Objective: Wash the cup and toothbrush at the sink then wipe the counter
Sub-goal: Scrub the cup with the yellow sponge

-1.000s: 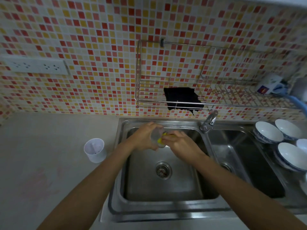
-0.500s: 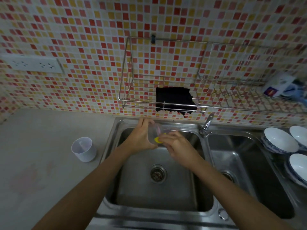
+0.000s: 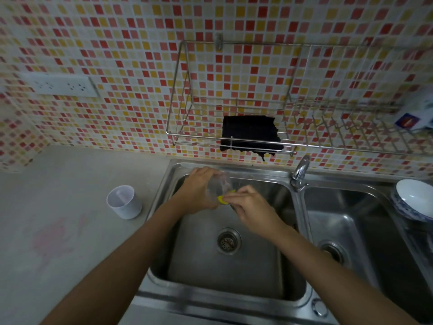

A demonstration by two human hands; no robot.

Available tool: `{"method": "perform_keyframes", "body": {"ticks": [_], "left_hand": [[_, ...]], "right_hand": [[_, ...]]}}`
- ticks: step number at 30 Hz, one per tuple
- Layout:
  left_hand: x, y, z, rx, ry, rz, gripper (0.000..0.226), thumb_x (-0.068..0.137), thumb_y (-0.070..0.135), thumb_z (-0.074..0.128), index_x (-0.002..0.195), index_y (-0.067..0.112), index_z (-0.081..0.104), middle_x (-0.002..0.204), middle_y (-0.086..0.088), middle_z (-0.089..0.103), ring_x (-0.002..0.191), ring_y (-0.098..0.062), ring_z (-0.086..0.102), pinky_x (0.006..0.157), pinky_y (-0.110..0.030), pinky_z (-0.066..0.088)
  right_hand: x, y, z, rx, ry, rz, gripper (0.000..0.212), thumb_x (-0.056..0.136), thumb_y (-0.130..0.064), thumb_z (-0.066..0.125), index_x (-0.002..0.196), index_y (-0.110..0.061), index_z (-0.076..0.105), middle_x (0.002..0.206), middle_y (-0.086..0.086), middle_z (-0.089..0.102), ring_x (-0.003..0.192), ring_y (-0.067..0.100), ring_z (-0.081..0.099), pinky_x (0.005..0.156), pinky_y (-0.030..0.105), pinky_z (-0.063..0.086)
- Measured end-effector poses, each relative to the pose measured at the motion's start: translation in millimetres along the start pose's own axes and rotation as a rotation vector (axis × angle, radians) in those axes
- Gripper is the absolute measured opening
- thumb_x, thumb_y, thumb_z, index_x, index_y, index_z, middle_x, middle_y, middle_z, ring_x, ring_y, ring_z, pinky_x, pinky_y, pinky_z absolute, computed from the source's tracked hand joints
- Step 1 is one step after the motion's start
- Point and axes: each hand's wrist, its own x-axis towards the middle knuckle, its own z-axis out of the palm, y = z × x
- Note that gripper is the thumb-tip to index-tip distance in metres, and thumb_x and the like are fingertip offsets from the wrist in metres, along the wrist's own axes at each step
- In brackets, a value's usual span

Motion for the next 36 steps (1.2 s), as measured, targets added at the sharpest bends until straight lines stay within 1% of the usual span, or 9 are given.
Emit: {"method": "perform_keyframes", "body": {"ticks": [3, 7, 12, 16, 20, 23, 27, 31, 36], "left_hand": [[-1.4, 11.3, 2.2, 0.020, -0.041, 0.020, 0.084, 0.057, 0.052, 0.073, 0.130, 0.017, 0.051, 0.125, -0.003, 0.055, 0.114, -0.021, 0.047, 0.098, -0.035, 0.038], [0.4, 8.7, -1.6, 0.024, -0.044, 0.011, 0.082, 0.059, 0.030, 0.085, 0.131, 0.015, 0.050, 0.126, -0.005, 0.054, 0.118, -0.023, 0.047, 0.103, -0.039, 0.036], [-4.4, 16.3, -7.1, 0.030, -0.082, 0.017, 0.083, 0.061, 0.024, 0.086, 0.134, 0.016, 0.048, 0.130, -0.003, 0.051, 0.121, -0.018, 0.044, 0.098, -0.023, 0.026], [-6.4, 20.9, -5.9, 0.010, -0.087, 0.012, 0.083, 0.062, 0.029, 0.083, 0.135, 0.015, 0.047, 0.132, -0.004, 0.050, 0.122, -0.020, 0.043, 0.097, -0.021, 0.026], [-7.3, 16.0, -18.9, 0.014, -0.059, -0.021, 0.080, 0.064, 0.023, 0.084, 0.135, 0.016, 0.046, 0.136, -0.003, 0.048, 0.125, -0.019, 0.041, 0.100, -0.022, 0.027], [-8.9, 17.3, -22.2, 0.044, -0.087, -0.003, 0.082, 0.063, 0.028, 0.084, 0.135, 0.019, 0.047, 0.136, -0.002, 0.048, 0.125, -0.018, 0.041, 0.097, -0.019, 0.023], [-8.1, 18.1, -25.5, -0.023, -0.115, -0.034, 0.089, 0.057, 0.044, 0.077, 0.137, 0.021, 0.045, 0.138, 0.000, 0.047, 0.126, -0.017, 0.042, 0.100, -0.023, 0.030], [-9.5, 22.0, -30.0, -0.138, -0.101, -0.073, 0.090, 0.060, 0.037, 0.084, 0.137, 0.021, 0.041, 0.134, 0.002, 0.049, 0.123, -0.015, 0.046, 0.103, -0.037, 0.043], [-13.3, 27.8, -24.8, -0.205, 0.012, -0.088, 0.098, 0.057, 0.035, 0.090, 0.134, 0.021, 0.030, 0.134, 0.001, 0.042, 0.122, -0.012, 0.040, 0.101, -0.032, 0.041]], "right_hand": [[6.9, -5.6, -8.8, -0.177, -0.020, -0.109, 0.036, 0.068, -0.002, 0.074, 0.098, -0.022, 0.073, 0.093, -0.006, 0.071, 0.086, 0.025, 0.058, 0.069, 0.035, 0.050], [1.3, 2.0, -13.3, -0.261, 0.036, -0.082, 0.045, 0.062, -0.001, 0.077, 0.101, -0.023, 0.071, 0.104, -0.010, 0.069, 0.090, 0.025, 0.057, 0.073, 0.035, 0.051], [-4.8, -1.4, -5.0, -0.136, 0.009, -0.077, 0.032, 0.078, -0.012, 0.061, 0.103, -0.028, 0.071, 0.097, -0.004, 0.070, 0.086, 0.023, 0.057, 0.074, 0.031, 0.050], [-1.0, -7.9, -19.5, -0.258, 0.050, -0.129, 0.039, 0.068, -0.007, 0.077, 0.103, -0.023, 0.071, 0.103, -0.007, 0.070, 0.092, 0.025, 0.059, 0.073, 0.034, 0.051], [-8.9, -9.7, -22.4, -0.153, 0.082, -0.116, 0.054, 0.059, 0.006, 0.078, 0.105, -0.019, 0.072, 0.105, -0.009, 0.071, 0.085, 0.022, 0.059, 0.073, 0.031, 0.054], [-10.3, -18.0, -21.8, -0.123, 0.043, -0.134, 0.050, 0.063, 0.005, 0.077, 0.106, -0.021, 0.072, 0.103, -0.008, 0.071, 0.085, 0.022, 0.060, 0.069, 0.035, 0.055], [-0.5, -13.6, -31.9, -0.220, 0.026, -0.161, 0.044, 0.068, -0.005, 0.080, 0.107, -0.021, 0.069, 0.109, -0.007, 0.070, 0.097, 0.026, 0.060, 0.074, 0.040, 0.056], [1.2, -21.3, -33.1, -0.239, 0.041, -0.150, 0.047, 0.068, -0.003, 0.078, 0.111, -0.022, 0.068, 0.112, -0.008, 0.069, 0.098, 0.022, 0.056, 0.080, 0.033, 0.054], [6.7, -28.6, -36.0, -0.216, 0.082, -0.128, 0.045, 0.071, -0.002, 0.075, 0.113, -0.017, 0.068, 0.113, -0.006, 0.068, 0.100, 0.023, 0.056, 0.083, 0.035, 0.053]]}}
